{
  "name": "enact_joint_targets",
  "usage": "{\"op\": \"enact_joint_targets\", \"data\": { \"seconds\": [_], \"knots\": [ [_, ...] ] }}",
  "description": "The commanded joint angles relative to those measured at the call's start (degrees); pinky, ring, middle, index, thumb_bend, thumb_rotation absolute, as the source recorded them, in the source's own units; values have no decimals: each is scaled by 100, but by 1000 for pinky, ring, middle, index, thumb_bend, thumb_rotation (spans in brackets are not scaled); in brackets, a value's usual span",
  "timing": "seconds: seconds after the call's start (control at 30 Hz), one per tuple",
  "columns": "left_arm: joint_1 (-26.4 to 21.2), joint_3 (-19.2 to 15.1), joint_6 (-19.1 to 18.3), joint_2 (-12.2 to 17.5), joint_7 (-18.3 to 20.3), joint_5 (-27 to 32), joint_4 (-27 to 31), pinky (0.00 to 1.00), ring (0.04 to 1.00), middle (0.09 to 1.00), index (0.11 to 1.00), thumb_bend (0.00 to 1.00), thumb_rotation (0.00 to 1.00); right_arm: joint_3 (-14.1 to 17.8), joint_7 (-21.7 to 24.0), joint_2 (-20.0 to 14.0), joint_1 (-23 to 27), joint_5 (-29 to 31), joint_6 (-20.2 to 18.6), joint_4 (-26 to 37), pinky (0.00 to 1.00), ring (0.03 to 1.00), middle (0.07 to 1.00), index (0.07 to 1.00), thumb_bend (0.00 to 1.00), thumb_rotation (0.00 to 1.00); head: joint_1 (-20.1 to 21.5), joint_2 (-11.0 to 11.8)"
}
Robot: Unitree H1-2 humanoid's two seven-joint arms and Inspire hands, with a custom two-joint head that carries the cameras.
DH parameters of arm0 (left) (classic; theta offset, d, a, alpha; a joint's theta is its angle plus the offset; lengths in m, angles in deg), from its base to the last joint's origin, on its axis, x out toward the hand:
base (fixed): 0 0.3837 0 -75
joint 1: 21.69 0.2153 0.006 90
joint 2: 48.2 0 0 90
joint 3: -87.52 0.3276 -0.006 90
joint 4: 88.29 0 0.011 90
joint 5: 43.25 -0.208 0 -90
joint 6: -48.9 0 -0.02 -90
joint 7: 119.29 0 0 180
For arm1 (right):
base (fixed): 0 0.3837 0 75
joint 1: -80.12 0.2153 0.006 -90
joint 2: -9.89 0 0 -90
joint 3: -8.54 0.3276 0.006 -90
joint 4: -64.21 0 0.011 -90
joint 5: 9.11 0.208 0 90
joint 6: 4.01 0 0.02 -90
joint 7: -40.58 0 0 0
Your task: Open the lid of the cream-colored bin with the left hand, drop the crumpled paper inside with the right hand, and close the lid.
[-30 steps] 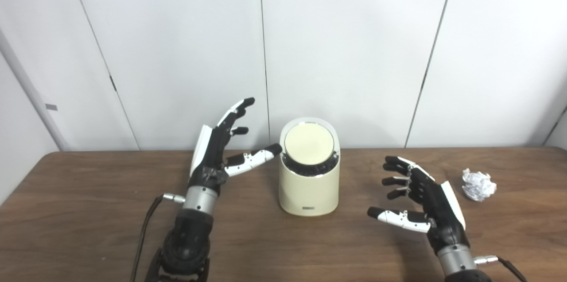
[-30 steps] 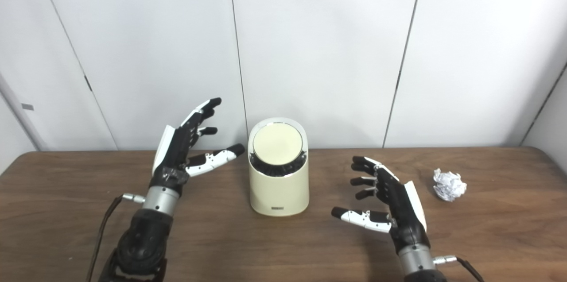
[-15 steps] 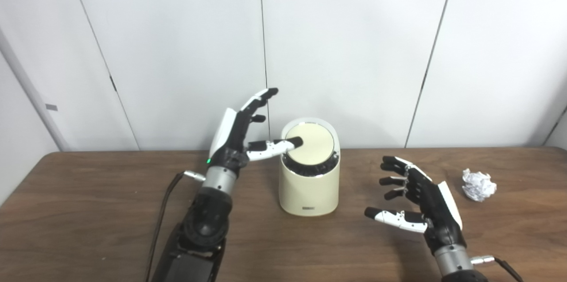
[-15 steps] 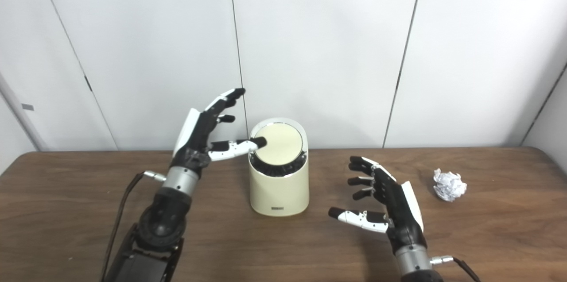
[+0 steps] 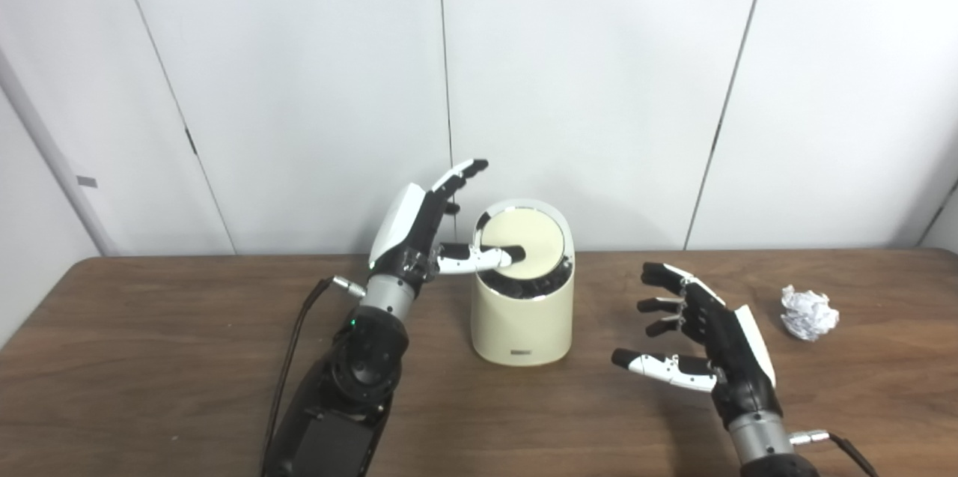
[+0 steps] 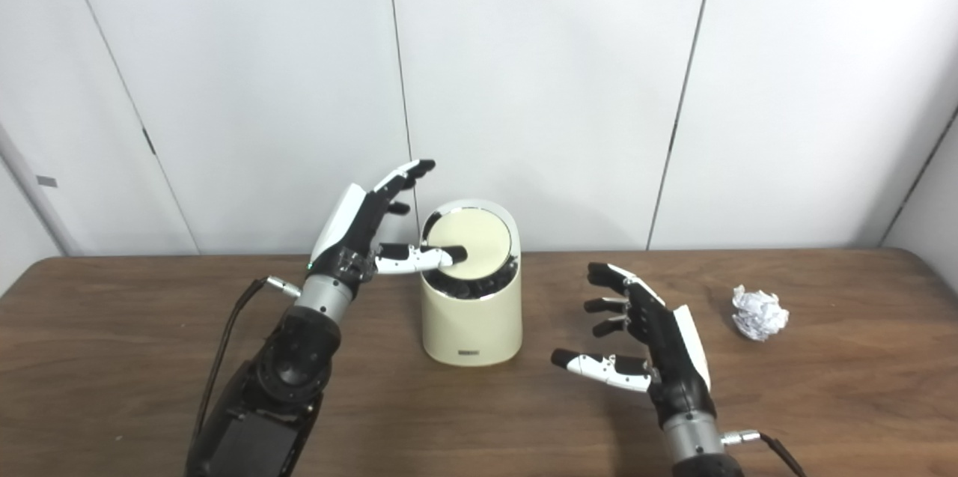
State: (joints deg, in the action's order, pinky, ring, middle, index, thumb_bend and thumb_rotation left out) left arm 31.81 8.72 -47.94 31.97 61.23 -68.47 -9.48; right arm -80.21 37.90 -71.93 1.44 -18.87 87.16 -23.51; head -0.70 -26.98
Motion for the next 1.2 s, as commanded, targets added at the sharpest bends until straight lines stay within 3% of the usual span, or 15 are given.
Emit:
{"op": "enact_joint_targets", "data": {
  "seconds": [0.0, 0.83, 1.17],
  "knots": [
    [-407, 8, 33, 80, -42, -126, 96, 761, 902, 932, 935, 914, 263, -10, -51, 28, 207, -13, 193, 191, 512, 658, 788, 769, 778, 23, 1, -8],
    [-594, 312, -37, 131, -119, -675, -253, 703, 893, 954, 944, 915, 242, -34, -92, 102, 176, -117, 42, 374, 521, 673, 802, 771, 766, 42, 94, -131],
    [-629, 491, -365, 110, -55, -1024, -236, 712, 889, 945, 951, 883, 99, -15, -78, 110, 191, -44, 61, 373, 513, 670, 801, 771, 765, 40, 99, -172]
  ]
}}
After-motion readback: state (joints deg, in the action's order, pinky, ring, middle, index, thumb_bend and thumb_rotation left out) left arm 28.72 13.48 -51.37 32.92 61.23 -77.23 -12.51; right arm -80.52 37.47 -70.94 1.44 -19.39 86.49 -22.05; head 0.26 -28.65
